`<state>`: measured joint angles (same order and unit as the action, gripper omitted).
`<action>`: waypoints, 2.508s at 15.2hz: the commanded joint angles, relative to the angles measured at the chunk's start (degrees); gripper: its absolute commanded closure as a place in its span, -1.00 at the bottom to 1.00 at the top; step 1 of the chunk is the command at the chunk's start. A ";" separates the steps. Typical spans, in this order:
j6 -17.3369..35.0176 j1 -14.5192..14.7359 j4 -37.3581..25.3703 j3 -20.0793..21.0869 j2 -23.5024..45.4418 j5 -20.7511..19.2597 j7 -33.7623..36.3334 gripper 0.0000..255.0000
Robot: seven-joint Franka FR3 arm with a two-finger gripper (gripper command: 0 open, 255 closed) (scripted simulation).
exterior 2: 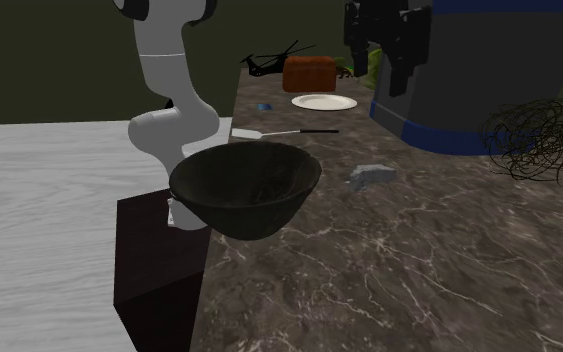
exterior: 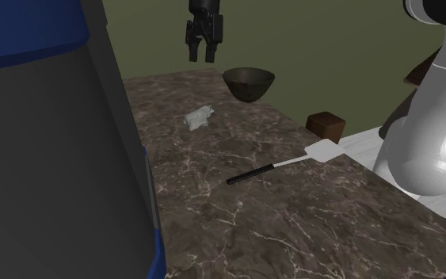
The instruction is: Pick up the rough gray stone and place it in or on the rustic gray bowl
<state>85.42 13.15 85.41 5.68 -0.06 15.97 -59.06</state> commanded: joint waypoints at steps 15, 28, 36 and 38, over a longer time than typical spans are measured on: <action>5.36 1.49 6.67 1.56 -1.39 -5.72 -2.96 -1.00; 21.53 3.56 23.79 4.05 -2.45 -17.54 -7.13 -1.00; 22.72 3.55 24.85 4.05 -2.31 -17.58 -7.11 -1.00; 22.71 3.55 24.84 4.05 -2.32 -17.58 -7.10 1.00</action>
<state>108.13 16.70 110.25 9.73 -2.38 -1.60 -66.17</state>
